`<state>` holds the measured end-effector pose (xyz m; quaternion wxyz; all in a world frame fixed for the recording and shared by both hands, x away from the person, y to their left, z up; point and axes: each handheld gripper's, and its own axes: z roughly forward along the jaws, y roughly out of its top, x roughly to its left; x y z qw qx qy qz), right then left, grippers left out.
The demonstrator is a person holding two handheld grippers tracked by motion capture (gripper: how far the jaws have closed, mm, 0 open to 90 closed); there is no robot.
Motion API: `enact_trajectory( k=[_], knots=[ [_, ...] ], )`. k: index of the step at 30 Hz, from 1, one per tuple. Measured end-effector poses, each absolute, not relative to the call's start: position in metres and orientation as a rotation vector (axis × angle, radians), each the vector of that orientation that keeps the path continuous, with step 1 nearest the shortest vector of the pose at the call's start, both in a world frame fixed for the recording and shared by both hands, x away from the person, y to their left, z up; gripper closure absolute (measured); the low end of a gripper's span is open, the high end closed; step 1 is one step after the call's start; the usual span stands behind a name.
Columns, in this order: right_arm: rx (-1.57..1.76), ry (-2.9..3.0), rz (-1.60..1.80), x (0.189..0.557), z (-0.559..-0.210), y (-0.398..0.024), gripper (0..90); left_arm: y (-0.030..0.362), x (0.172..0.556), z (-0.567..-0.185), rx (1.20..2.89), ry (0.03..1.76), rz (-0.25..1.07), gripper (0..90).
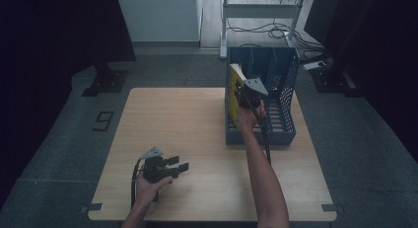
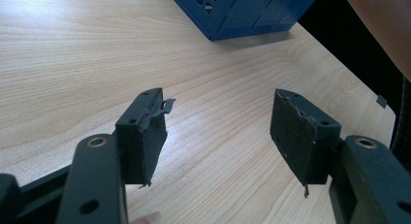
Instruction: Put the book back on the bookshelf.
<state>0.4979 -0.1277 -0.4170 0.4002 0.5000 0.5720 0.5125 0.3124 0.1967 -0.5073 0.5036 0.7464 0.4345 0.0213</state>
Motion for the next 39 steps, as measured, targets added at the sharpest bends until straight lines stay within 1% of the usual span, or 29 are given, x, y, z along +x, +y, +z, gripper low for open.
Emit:
enact_trajectory(
  k=[12, 24, 39],
  knots=[
    [1.299, 1.455, 1.287, 0.490, -0.421, -0.135, 73.8, 0.195, 0.310, -0.505, 1.777, 1.037, 0.077, 38.0],
    [1.324, 1.557, 1.274, 0.470, -0.417, -0.142, 72.0, 0.190, 0.309, -0.506, 1.803, 1.026, 0.071, 37.8],
    [1.349, 1.610, 1.277, 0.463, -0.416, -0.145, 68.9, 0.189, 0.309, -0.508, 1.804, 1.033, 0.082, 38.0]
  ],
)
